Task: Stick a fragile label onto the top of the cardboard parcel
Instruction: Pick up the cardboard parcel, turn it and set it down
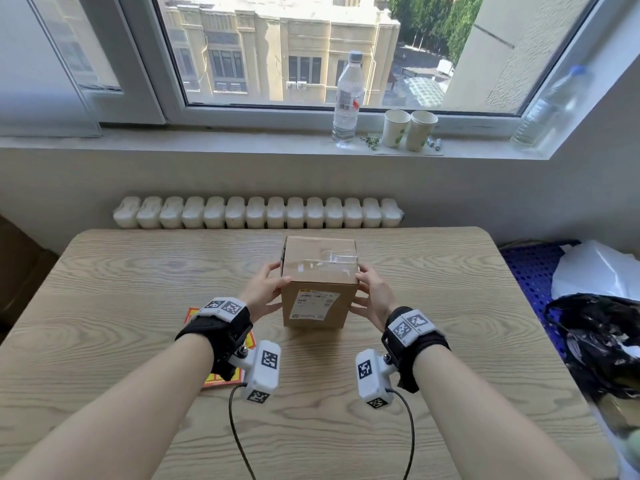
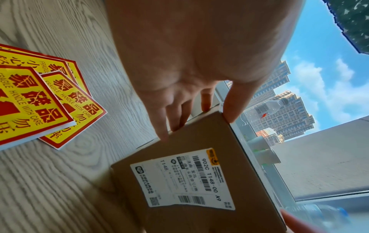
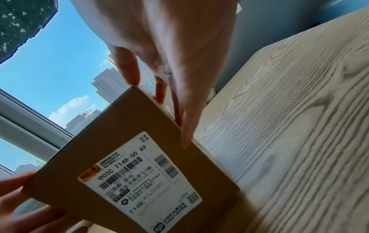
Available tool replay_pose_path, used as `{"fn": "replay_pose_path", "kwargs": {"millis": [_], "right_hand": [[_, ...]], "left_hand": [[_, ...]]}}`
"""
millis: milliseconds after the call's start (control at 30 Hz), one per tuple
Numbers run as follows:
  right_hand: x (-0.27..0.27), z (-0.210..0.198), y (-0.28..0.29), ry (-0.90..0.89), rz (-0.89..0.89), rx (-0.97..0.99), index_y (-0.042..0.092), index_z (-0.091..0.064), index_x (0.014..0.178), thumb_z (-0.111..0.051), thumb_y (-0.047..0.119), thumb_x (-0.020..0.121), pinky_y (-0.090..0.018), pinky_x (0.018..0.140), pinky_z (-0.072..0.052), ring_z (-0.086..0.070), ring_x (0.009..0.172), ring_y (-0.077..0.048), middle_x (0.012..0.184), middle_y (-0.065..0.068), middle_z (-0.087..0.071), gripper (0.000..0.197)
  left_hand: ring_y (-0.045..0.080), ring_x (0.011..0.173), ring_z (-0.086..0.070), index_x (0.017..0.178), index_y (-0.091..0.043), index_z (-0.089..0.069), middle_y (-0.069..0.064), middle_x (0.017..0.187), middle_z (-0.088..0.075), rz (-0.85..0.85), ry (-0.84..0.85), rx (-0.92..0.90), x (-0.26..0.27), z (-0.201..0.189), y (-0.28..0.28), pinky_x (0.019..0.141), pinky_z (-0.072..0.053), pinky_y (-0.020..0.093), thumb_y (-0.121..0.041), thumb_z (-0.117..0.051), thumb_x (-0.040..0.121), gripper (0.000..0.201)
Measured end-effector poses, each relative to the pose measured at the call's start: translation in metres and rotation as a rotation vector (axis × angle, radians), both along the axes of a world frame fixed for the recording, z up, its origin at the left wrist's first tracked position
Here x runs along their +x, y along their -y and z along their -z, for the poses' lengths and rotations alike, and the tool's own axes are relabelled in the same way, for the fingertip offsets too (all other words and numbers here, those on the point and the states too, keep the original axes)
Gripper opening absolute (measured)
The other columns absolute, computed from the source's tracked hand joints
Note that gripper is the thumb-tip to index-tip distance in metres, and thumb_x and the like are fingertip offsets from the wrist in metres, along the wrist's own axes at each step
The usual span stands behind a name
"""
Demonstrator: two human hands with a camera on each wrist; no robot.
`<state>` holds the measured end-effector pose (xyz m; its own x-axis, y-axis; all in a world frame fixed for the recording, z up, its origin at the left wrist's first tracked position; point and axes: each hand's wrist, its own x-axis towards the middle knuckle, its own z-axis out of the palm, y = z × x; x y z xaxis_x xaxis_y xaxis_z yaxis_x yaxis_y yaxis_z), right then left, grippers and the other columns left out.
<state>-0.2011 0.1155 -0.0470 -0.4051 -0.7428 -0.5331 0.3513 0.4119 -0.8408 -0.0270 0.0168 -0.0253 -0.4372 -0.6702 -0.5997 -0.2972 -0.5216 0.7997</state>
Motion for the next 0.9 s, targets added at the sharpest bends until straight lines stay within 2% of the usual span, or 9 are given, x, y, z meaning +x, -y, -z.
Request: {"fn": "replay_pose_path", "kwargs": {"millis": [67, 200, 333, 400, 467, 533, 633, 766, 900], "right_hand": [[0.004, 0.001, -0.001, 0.009, 0.008, -0.003, 0.027, -0.047, 0.124, -0.03, 0.017, 0.095, -0.039, 0.084, -0.046, -0.053, 0.094, -0.027, 0.097, -0.003, -0.059, 0.035], [0.006, 0.002, -0.003, -0.01, -0.02, 0.005, 0.032, -0.048, 0.114, -0.032, 0.011, 0.094, -0.037, 0.082, -0.044, -0.053, 0.088, -0.023, 0.087, 0.001, -0.059, 0.033], [0.004, -0.001, -0.003, -0.048, -0.075, 0.03, 0.03, -0.048, 0.124, -0.034, 0.011, 0.094, -0.031, 0.075, -0.045, -0.054, 0.084, -0.018, 0.099, 0.001, -0.06, 0.038], [0.003, -0.002, -0.002, -0.092, -0.108, 0.051, 0.03, -0.046, 0.13, -0.033, 0.014, 0.096, -0.033, 0.081, -0.042, -0.054, 0.091, -0.019, 0.11, -0.001, -0.058, 0.04], [0.002, -0.005, -0.002, -0.15, -0.128, 0.076, 0.029, -0.044, 0.134, -0.032, 0.018, 0.098, -0.039, 0.095, -0.037, -0.051, 0.11, -0.024, 0.119, -0.003, -0.056, 0.04], [-0.001, -0.007, -0.001, -0.229, -0.122, 0.098, 0.023, -0.043, 0.138, -0.036, 0.019, 0.098, -0.044, 0.103, -0.036, -0.046, 0.121, -0.028, 0.125, -0.004, -0.052, 0.04], [-0.005, -0.011, 0.0, -0.416, -0.118, 0.121, 0.01, -0.045, 0.135, -0.045, 0.021, 0.095, -0.045, 0.107, -0.037, -0.048, 0.117, -0.024, 0.137, -0.01, -0.052, 0.042], [-0.003, -0.029, 0.002, -0.627, -0.167, 0.148, 0.01, -0.043, 0.137, -0.05, 0.025, 0.093, -0.04, 0.107, -0.038, -0.049, 0.126, -0.027, 0.139, -0.014, -0.051, 0.048], [0.014, -0.053, 0.011, -0.871, -0.275, 0.142, 0.014, -0.045, 0.137, -0.051, 0.03, 0.092, -0.04, 0.109, -0.037, -0.047, 0.13, -0.026, 0.143, -0.011, -0.049, 0.048]], "left_hand": [[0.019, 0.11, -0.05, 0.139, -0.021, -0.036, 0.006, 0.105, -0.059, 0.002, 0.008, 0.003, 0.0, 0.002, -0.002, 0.104, -0.038, 0.042, -0.007, -0.046, 0.094, 0.048], [0.016, 0.103, -0.051, 0.139, -0.027, -0.037, 0.001, 0.107, -0.06, 0.025, 0.017, -0.019, 0.0, 0.003, -0.006, 0.096, -0.037, 0.038, -0.004, -0.043, 0.096, 0.049], [0.023, 0.133, -0.04, 0.146, -0.026, -0.027, 0.005, 0.147, -0.043, 0.087, 0.085, -0.093, 0.001, 0.0, -0.009, 0.107, -0.03, 0.041, -0.011, -0.042, 0.097, 0.053], [0.027, 0.135, -0.04, 0.147, -0.02, -0.025, 0.01, 0.148, -0.042, 0.138, 0.126, -0.178, 0.0, -0.003, -0.01, 0.099, -0.032, 0.032, -0.01, -0.04, 0.098, 0.052], [0.027, 0.135, -0.041, 0.147, -0.015, -0.025, 0.013, 0.146, -0.043, 0.18, 0.164, -0.249, 0.0, -0.005, -0.011, 0.093, -0.031, 0.027, -0.011, -0.04, 0.098, 0.051], [0.025, 0.137, -0.039, 0.146, -0.014, -0.026, 0.011, 0.147, -0.042, 0.223, 0.215, -0.308, 0.004, -0.005, -0.009, 0.101, -0.032, 0.029, -0.015, -0.043, 0.097, 0.053], [0.022, 0.14, -0.034, 0.145, -0.01, -0.031, 0.012, 0.151, -0.037, 0.314, 0.336, -0.407, 0.019, -0.007, -0.005, 0.113, -0.029, 0.035, -0.017, -0.05, 0.094, 0.055], [0.027, 0.133, -0.045, 0.142, -0.013, -0.038, 0.012, 0.146, -0.044, 0.458, 0.661, -0.655, 0.044, -0.013, 0.007, 0.108, -0.037, 0.033, -0.021, -0.048, 0.093, 0.051], [0.029, 0.125, -0.051, 0.141, -0.014, -0.039, 0.013, 0.141, -0.051, 0.532, 0.791, -0.791, 0.071, -0.018, 0.021, 0.102, -0.041, 0.033, -0.017, -0.043, 0.093, 0.048]]}}
